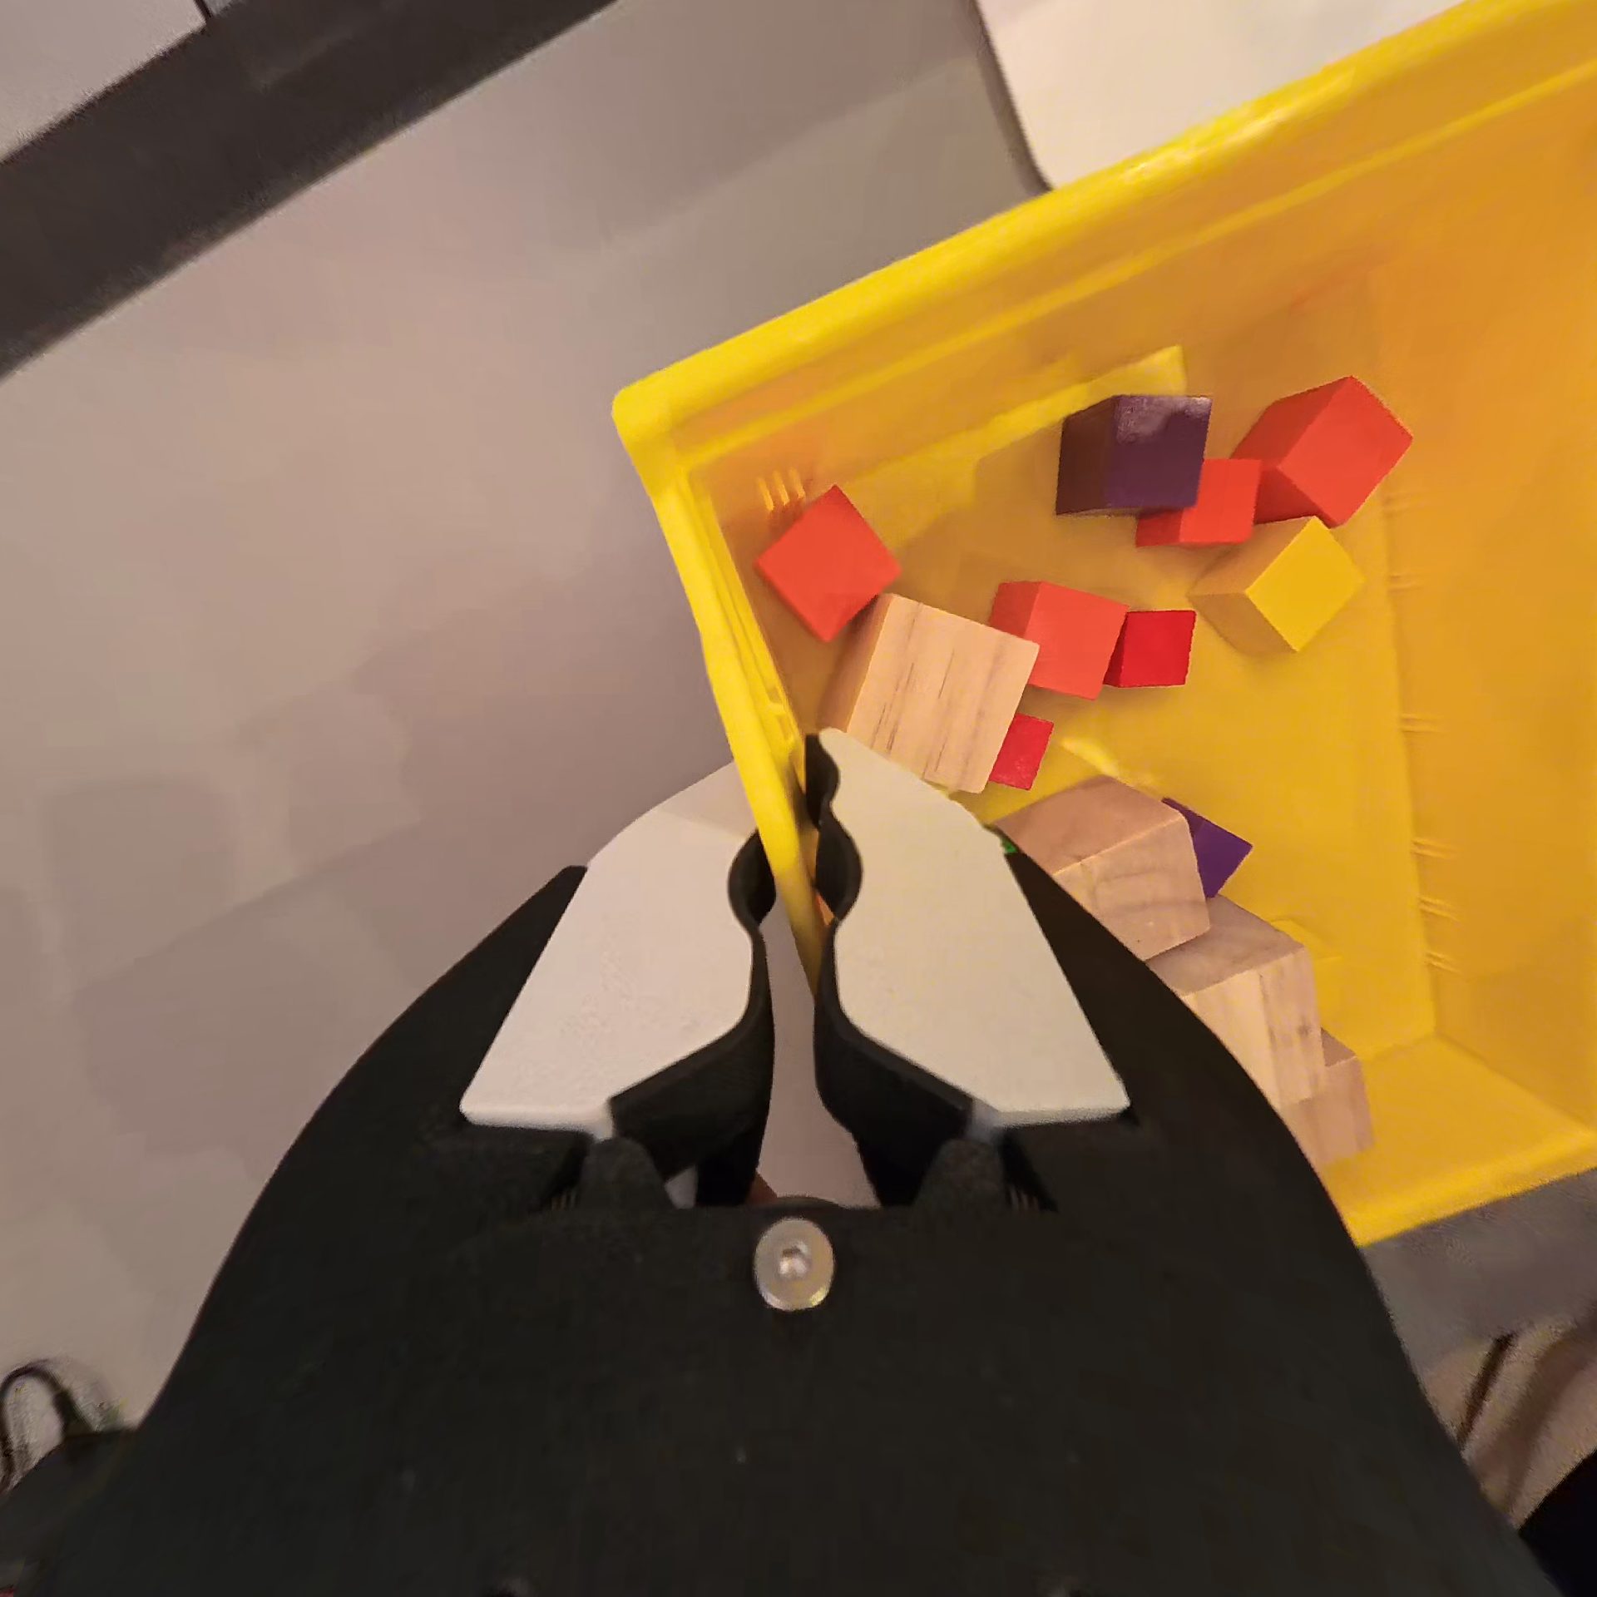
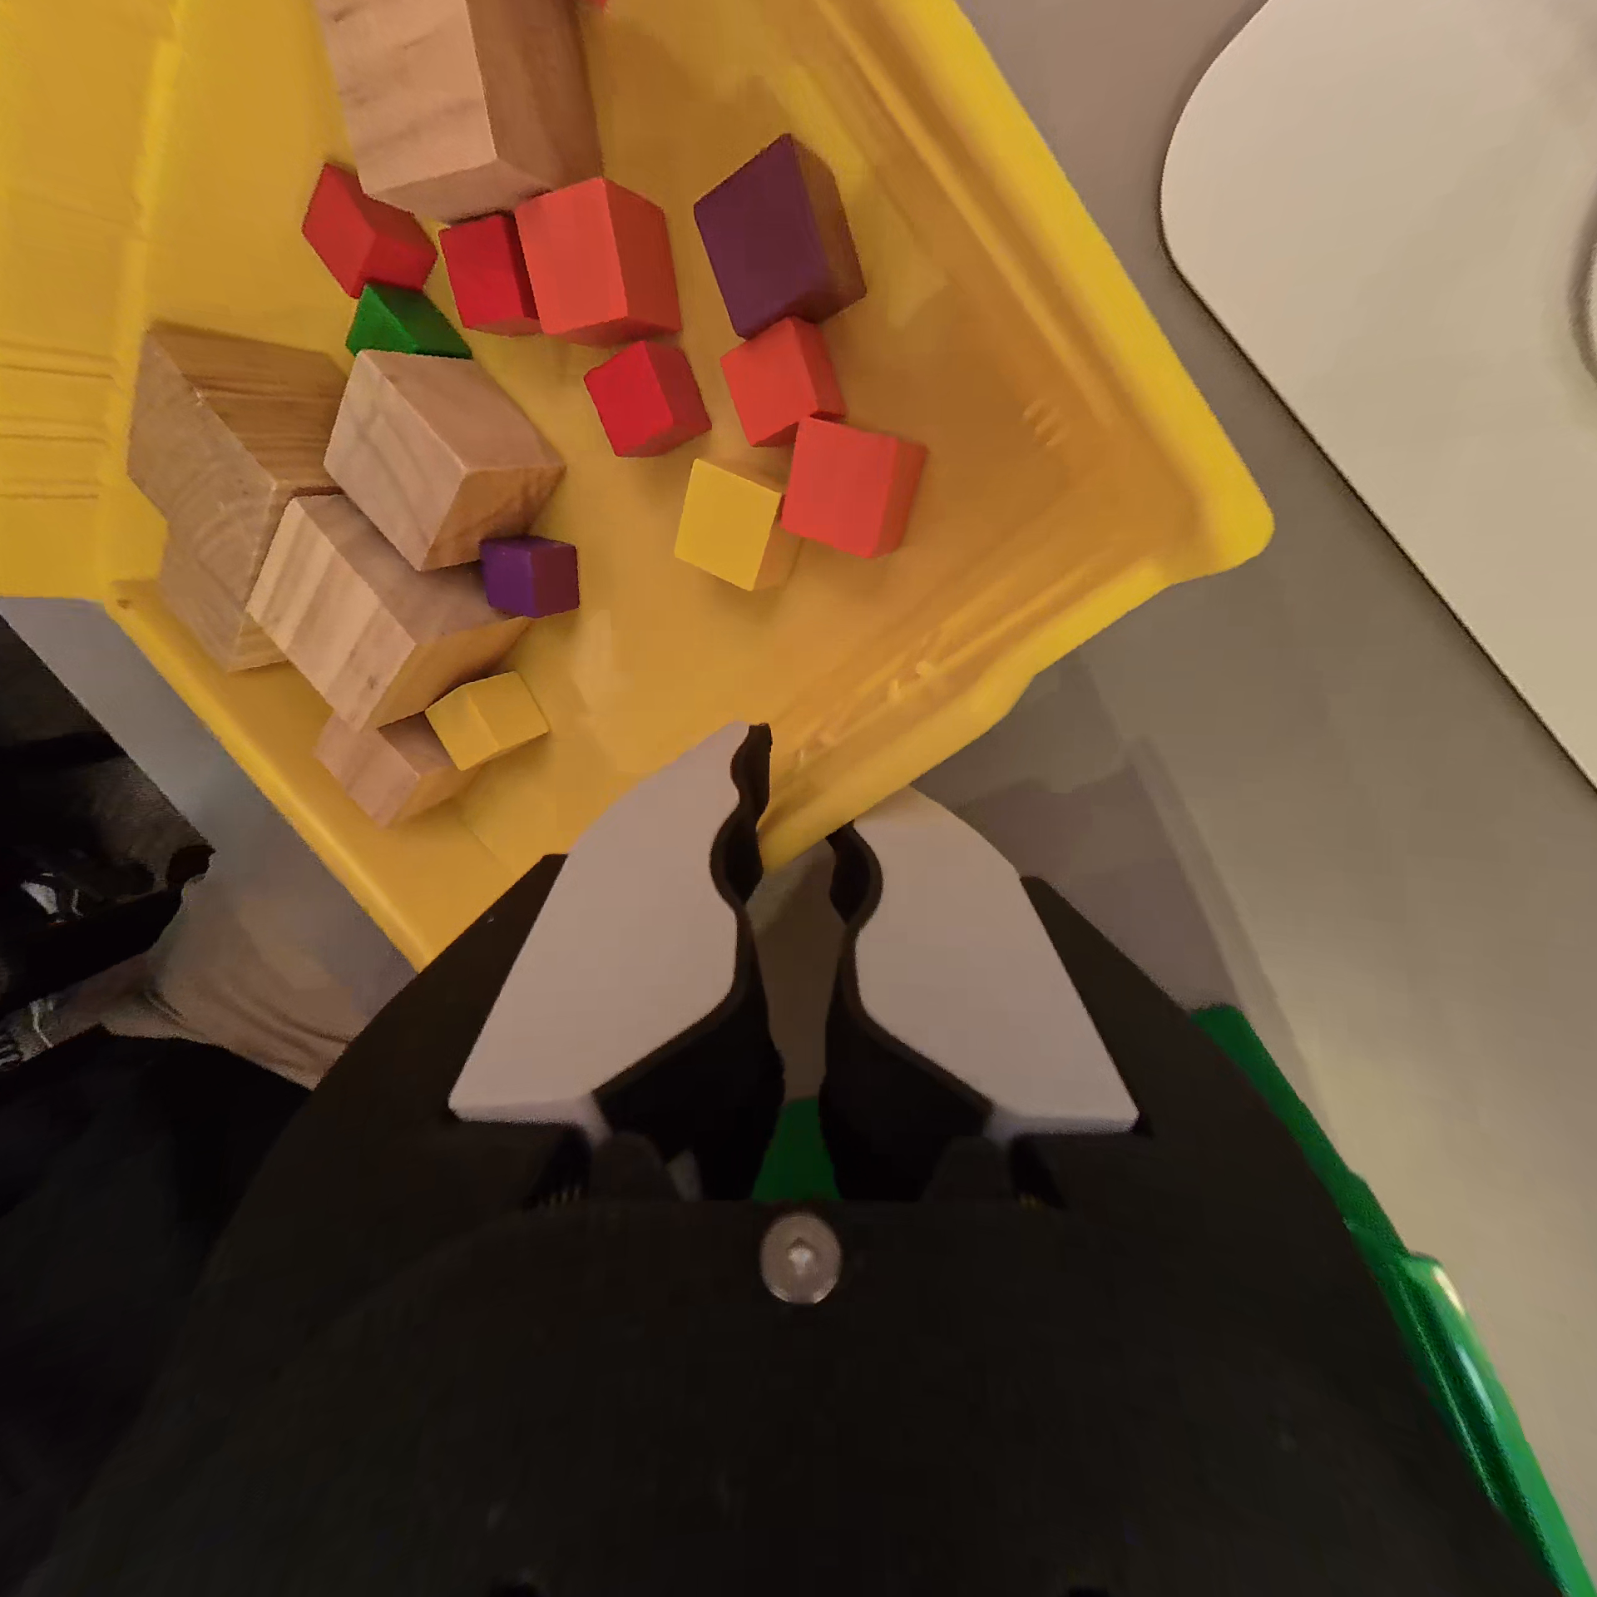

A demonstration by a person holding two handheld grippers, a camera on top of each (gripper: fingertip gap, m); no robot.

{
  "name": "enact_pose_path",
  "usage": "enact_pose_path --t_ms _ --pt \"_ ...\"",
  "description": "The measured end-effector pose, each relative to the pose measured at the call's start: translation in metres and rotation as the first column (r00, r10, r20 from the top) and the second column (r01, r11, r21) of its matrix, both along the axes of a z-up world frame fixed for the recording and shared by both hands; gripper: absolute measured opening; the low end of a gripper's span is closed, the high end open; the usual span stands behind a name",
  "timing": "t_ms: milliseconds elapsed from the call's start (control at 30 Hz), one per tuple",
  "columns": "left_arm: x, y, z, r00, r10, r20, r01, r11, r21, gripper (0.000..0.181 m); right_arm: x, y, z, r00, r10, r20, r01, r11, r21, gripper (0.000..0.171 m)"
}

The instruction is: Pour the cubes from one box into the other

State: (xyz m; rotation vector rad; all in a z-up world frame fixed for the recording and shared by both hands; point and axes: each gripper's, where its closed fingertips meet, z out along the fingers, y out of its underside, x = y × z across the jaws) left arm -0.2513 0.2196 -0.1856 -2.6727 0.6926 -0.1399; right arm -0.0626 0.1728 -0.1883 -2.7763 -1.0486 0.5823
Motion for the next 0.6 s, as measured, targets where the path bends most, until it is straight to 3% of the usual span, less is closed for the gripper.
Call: enact_pose_path --t_ms 267,433,600 --pt "0.021 0.013 0.041 0.999 -0.029 -0.041 0.031 0.998 0.049 0.003 0.018 0.001 0.027 0.998 -0.032 -0.047 0.034 0.999 0.029 0.005" --pt "0.034 0.014 0.036 0.999 -0.042 -0.035 0.044 0.998 0.05 0.003 0.03 0.003 0.027 0.998 -0.055 -0.043 0.057 0.997 0.047 0.005" --pt "0.031 0.003 0.008 1.0 -0.016 0.004 0.017 0.999 -0.036 0.005 0.029 0.005 0.009 0.997 -0.078 -0.001 0.078 0.997 0.025 0.006"
